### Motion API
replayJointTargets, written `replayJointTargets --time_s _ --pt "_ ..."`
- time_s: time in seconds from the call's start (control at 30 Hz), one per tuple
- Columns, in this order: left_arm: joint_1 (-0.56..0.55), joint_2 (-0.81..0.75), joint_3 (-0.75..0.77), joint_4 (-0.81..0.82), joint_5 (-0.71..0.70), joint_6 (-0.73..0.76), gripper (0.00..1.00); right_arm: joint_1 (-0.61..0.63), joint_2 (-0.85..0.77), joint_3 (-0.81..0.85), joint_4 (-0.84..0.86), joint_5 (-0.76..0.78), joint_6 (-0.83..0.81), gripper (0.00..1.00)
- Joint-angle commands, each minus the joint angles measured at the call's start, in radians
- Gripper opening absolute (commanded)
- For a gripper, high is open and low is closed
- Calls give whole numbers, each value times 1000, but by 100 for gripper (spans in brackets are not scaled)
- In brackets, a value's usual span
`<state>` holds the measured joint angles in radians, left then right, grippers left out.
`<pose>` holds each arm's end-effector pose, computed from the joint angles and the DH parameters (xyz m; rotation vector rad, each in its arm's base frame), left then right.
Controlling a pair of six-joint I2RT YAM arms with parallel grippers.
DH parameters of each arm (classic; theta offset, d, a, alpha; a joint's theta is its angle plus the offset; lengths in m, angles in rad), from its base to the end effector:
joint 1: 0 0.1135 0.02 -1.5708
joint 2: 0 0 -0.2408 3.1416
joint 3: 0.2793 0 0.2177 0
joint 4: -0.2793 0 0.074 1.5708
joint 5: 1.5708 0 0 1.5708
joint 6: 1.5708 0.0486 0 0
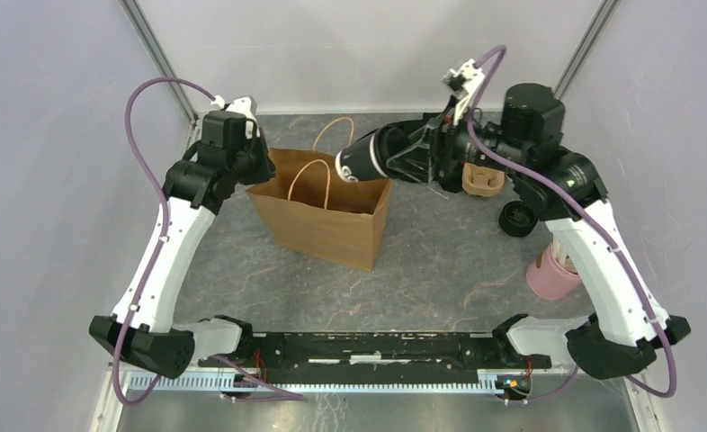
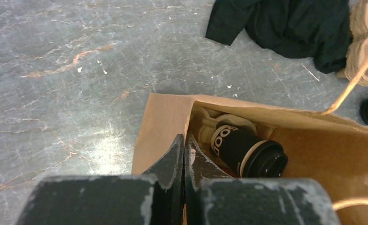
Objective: Pack the takeout coffee
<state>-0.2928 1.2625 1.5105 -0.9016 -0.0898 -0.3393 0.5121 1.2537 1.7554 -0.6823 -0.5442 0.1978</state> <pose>0.2236 -0.0629 0.3781 -0.1014 2.2303 -0.2472 0.1735 0.1264 0.4748 -0.6891 1.6968 0.9837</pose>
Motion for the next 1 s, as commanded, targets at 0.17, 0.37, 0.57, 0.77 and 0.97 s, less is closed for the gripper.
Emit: replayJointTargets --time_s 0.17,0.37,0.57,0.77,0.97 --pt "3 -217 -236 261 73 -55 2 160 89 58 -53 146 -26 0" --pt "3 -292 -316 302 72 -74 2 194 113 75 -64 151 -34 0" --pt "3 -341 -345 332 52 -77 2 196 62 100 -127 222 -95 0" --pt "3 -340 -343 325 56 -77 2 195 -5 41 -163 260 -143 0" --pt "3 -354 -352 316 74 -112 2 208 23 19 -117 205 -111 0"
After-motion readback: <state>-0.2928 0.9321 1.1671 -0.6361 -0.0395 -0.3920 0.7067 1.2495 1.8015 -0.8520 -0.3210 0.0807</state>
